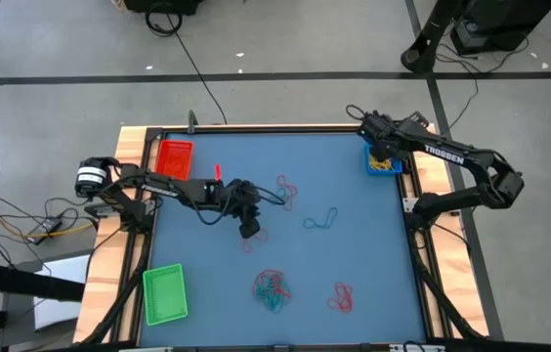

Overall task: Sort rubber bands into baskets
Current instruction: Put the yellow rubber band into the blue basket, then put the red rubber band into the green basket

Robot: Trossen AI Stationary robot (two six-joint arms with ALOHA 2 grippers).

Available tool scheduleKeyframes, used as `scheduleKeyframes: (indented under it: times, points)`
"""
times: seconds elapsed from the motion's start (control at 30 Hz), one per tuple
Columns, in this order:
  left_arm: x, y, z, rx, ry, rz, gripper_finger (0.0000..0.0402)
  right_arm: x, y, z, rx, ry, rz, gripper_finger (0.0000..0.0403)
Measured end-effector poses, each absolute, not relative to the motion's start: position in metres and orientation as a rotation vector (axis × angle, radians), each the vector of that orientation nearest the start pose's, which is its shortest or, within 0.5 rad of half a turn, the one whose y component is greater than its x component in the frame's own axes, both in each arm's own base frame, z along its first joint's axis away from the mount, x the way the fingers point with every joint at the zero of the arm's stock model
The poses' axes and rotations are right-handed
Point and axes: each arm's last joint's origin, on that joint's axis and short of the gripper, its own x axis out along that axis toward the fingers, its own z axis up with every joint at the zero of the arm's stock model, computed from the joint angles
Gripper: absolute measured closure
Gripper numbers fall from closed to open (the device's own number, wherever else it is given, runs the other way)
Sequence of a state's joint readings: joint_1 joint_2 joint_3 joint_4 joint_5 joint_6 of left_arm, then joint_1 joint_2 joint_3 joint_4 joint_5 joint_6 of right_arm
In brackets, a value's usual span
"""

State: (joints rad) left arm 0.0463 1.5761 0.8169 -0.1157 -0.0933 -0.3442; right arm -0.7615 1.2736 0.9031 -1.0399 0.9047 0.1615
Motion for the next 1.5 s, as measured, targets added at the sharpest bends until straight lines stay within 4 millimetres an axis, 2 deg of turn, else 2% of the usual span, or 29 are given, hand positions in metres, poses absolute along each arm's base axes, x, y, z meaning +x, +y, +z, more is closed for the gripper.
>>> scheduleKeyframes:
  times: [0.17,0.3,0.37,0.6,0.77,0.93,1.23,1.5]
  points:
    - [0.302,0.017,0.168,-0.297,0.844,0.278,0.0316,0.136,-0.154,0.234,0.12,1.486,-1.262,0.0189]
    - [0.302,0.016,0.169,-0.279,0.844,0.25,0.0316,0.137,-0.152,0.23,0.258,1.503,-0.97,0.0188]
    - [0.302,0.015,0.17,-0.291,0.845,0.223,0.0316,0.138,-0.152,0.229,0.302,1.488,-0.9,0.0188]
    - [0.297,0.013,0.175,-0.31,0.86,0.203,0.0315,0.138,-0.154,0.23,0.313,1.461,-0.981,0.0187]
    - [0.291,0.013,0.165,-0.286,0.886,0.243,0.0315,0.15,-0.151,0.23,0.372,1.346,-0.871,0.0189]
    - [0.288,0.004,0.157,-0.272,0.878,0.206,0.0315,0.166,-0.144,0.232,0.348,1.251,-0.804,0.0189]
    - [0.274,-0.025,0.139,-0.144,0.911,0.086,0.0315,0.201,-0.117,0.235,0.274,1.102,-0.616,0.019]
    - [0.271,-0.034,0.137,-0.091,0.898,0.116,0.0315,0.225,-0.089,0.239,0.24,0.999,-0.523,0.019]
